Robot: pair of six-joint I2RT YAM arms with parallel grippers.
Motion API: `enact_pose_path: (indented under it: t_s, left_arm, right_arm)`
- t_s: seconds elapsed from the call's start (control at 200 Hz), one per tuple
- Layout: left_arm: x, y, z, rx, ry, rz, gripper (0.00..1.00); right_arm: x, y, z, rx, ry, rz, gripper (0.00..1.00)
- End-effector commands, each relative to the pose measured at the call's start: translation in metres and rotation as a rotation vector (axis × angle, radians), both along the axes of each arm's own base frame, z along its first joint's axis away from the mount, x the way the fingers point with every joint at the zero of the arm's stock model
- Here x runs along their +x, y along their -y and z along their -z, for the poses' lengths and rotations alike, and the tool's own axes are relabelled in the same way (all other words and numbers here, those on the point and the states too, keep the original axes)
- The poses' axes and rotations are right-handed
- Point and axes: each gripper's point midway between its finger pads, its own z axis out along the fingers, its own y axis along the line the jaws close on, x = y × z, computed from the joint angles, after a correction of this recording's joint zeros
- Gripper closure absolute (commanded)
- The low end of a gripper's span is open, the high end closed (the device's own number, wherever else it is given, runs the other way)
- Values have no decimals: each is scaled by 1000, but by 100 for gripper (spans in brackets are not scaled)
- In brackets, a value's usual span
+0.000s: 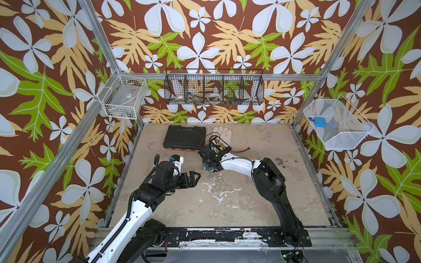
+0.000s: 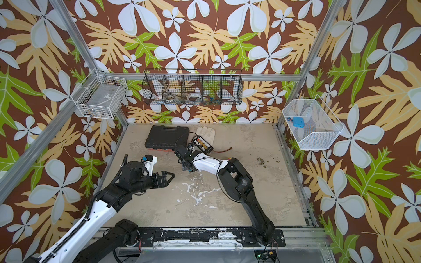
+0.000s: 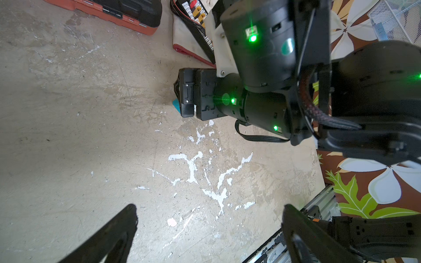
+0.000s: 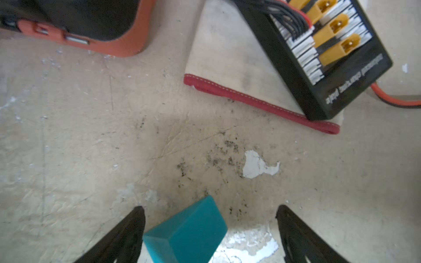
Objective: Build the wood block tower
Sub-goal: 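Lower the open right gripper around the teal block, then close the right gripper on the teal block and lift it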
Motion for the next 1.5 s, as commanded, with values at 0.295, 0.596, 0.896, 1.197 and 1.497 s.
enact_pose_path:
  t_s: [0.295,0.596,0.896,1.197,1.497]
  left_arm:
    - [0,1,-1,-5,6,9,0]
    - [0,2,-1,-6,7,10,0]
    - [0,2,-1,-7,5,10,0]
    - [0,2,-1,-6,6,11,0]
    - [-4,9,-2,-32,5,51,0]
  right_arm:
    - [-24,44,-8,-46,27,73,15]
    - [-33,45,-3,18,-1,48,22]
    - [-34,34,21,91,-87,6,54]
    - [-37,39,10,92,-79,10,80]
    - [-43,47,-49,141,-8,-17,95]
